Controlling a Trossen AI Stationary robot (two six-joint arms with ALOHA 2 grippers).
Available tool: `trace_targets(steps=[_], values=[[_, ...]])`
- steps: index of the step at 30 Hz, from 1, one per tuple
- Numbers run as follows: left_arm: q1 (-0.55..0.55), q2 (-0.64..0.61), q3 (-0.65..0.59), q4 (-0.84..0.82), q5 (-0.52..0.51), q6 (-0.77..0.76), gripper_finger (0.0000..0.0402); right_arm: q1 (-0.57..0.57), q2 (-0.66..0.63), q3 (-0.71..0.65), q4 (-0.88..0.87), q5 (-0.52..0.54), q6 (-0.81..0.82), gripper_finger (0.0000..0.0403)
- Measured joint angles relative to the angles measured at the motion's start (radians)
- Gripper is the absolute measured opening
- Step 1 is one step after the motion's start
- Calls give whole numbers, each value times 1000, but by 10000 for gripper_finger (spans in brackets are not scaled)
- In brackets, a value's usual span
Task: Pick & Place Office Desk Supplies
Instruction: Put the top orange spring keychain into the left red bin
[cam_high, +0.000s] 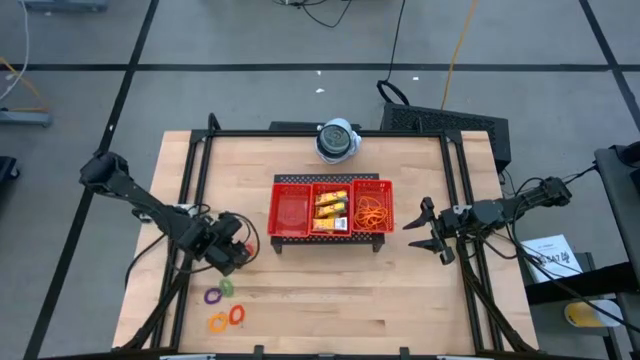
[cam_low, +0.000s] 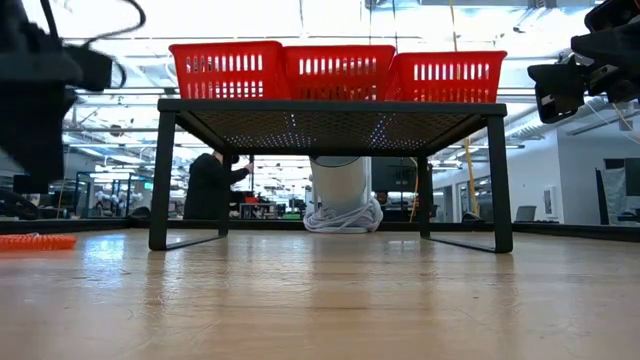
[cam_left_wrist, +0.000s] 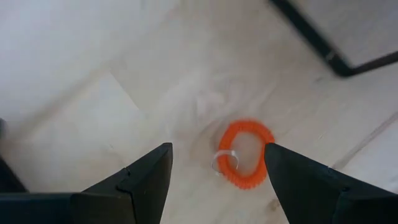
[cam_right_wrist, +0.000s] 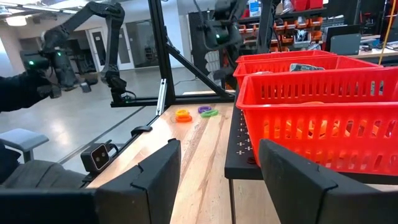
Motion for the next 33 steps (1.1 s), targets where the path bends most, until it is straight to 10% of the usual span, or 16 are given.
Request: trace_targets(steps=[33], values=[[87,72,-217,340,159,-21,218,0,0,0,0,0,0,206]])
